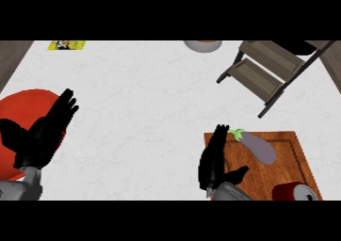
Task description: Pick the eggplant from the cutting board and place it in the tiered basket
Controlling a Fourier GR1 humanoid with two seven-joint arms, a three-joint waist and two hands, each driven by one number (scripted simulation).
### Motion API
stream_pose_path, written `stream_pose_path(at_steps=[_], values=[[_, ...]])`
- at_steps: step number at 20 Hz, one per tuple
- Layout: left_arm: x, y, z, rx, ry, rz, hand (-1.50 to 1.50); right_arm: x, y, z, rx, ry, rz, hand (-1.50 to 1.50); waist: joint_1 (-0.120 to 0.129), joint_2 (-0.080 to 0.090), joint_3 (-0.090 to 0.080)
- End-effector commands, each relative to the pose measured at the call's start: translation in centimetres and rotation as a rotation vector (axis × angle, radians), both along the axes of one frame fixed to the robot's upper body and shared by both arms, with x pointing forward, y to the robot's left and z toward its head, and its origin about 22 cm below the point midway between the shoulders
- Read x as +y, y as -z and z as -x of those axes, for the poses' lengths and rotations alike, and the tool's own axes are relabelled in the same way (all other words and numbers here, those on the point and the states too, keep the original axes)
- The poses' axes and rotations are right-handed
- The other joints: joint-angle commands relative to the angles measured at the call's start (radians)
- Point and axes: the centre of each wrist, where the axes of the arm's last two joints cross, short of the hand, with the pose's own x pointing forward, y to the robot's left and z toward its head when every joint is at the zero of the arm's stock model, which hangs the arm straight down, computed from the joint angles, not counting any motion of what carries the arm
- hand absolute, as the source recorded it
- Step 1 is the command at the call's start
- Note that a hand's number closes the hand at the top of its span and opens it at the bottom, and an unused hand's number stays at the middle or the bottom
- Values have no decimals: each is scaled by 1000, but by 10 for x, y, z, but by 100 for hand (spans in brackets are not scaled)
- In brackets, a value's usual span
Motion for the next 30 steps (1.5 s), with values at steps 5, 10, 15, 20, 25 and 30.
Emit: stream_pose_path(at_steps=[5,10,15,20,25,30], values=[[3,0,-5,8,0,-6,0,-1,20,-17,-73,93,62,-150,2,19,18],[4,-5,-5,3,-10,-1,0,-30,28,-20,-112,102,94,-150,1,18,18],[12,-17,19,6,10,9,0,-44,7,-33,-118,72,107,-150,6,15,18],[4,17,6,0,1,1,0,-69,26,-26,-129,5,139,-150,2,18,18],[-2,4,11,16,2,-9,0,-65,5,-46,-138,-3,163,-150,2,17,18],[10,-4,25,5,5,-15,0,-64,1,-41,-91,178,163,150,2,14,18]])
